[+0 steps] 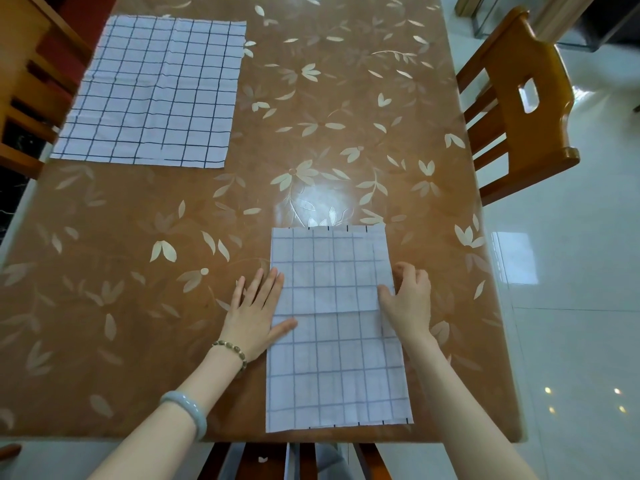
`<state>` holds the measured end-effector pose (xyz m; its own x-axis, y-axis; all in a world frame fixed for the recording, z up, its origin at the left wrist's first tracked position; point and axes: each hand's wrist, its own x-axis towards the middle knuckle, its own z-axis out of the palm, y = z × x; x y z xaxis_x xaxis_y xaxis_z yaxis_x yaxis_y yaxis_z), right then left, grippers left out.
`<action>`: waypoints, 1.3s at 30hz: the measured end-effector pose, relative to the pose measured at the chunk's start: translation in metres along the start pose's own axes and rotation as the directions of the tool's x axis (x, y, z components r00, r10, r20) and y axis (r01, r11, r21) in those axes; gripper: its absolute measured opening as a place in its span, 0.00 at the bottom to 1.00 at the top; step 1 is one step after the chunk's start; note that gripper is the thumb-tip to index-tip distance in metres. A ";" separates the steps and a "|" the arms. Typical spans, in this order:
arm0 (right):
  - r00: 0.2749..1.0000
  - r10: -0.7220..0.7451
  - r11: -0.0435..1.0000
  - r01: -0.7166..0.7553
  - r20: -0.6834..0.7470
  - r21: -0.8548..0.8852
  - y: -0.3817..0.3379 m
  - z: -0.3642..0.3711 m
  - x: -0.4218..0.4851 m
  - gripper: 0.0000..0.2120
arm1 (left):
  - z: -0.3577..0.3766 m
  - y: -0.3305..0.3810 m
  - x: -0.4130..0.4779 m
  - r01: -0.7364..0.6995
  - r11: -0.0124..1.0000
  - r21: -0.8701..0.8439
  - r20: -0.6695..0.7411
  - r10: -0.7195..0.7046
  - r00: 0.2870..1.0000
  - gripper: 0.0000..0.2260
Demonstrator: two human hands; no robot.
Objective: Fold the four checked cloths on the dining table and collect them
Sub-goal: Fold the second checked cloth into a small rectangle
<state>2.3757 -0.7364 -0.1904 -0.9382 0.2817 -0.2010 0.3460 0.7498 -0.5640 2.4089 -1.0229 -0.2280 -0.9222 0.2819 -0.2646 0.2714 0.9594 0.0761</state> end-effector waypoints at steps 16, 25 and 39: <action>0.847 -0.491 0.810 0.530 0.202 -0.252 -0.063 0.056 -0.010 0.23 | 0.000 0.003 -0.001 0.018 0.999 0.034 0.012 -0.019 1.000 0.39; 0.796 -0.473 0.685 0.602 0.377 -0.410 -0.054 0.073 0.042 0.27 | 0.000 0.003 0.000 0.015 1.000 0.025 0.016 -0.015 1.000 0.40; 0.842 -0.505 0.756 0.537 0.188 -0.375 -0.050 0.049 0.009 0.27 | -0.037 0.023 0.052 0.051 0.986 -0.157 -0.226 -0.086 0.970 0.31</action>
<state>2.3498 -0.8008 -0.2031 -0.9666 -0.2541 -0.0345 -0.2394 0.9423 -0.2339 2.3573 -0.9858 -0.2041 -0.9804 0.1916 -0.0459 0.1778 0.9608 0.2128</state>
